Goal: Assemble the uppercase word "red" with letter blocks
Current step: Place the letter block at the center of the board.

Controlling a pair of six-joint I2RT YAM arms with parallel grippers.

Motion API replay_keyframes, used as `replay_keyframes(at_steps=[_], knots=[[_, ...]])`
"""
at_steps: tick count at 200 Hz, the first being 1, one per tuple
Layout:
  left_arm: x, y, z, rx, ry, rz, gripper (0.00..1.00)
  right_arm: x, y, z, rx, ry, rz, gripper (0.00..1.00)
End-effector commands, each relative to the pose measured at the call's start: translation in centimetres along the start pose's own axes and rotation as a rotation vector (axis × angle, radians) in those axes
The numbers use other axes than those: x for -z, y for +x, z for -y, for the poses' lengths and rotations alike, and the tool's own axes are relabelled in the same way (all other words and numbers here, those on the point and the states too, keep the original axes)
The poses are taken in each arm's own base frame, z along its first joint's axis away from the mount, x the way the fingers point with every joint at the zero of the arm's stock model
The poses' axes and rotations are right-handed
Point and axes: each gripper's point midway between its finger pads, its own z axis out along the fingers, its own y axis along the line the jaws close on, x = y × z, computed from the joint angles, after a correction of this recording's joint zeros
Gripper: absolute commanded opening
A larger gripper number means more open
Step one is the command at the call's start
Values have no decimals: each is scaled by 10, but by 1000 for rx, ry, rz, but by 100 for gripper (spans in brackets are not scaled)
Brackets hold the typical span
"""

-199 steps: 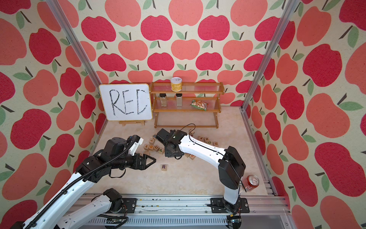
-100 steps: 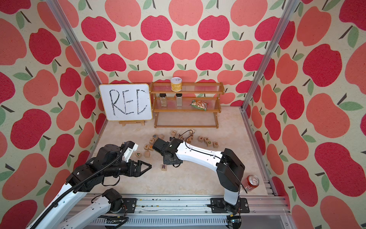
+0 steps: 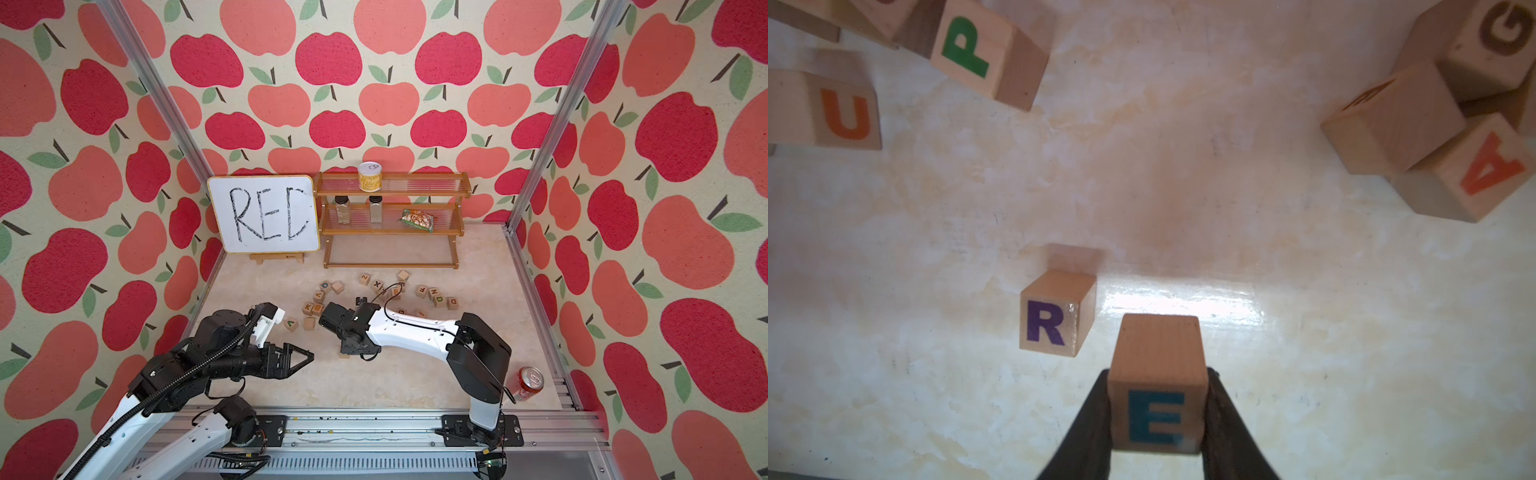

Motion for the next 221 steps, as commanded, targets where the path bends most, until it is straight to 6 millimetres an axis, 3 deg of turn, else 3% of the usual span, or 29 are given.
replay_keyframes(at_steps=[1,157,221], knots=[[0,14,-5,38,-4,-39,99,-11,12,-5,2,3,-25,0],[4,20,-8,23,-5,-37,99,-37,30,-1,-24,41,-83,0],[3,19,-7,19,-3,-38,99,-43,26,1,-68,35,-97,0]])
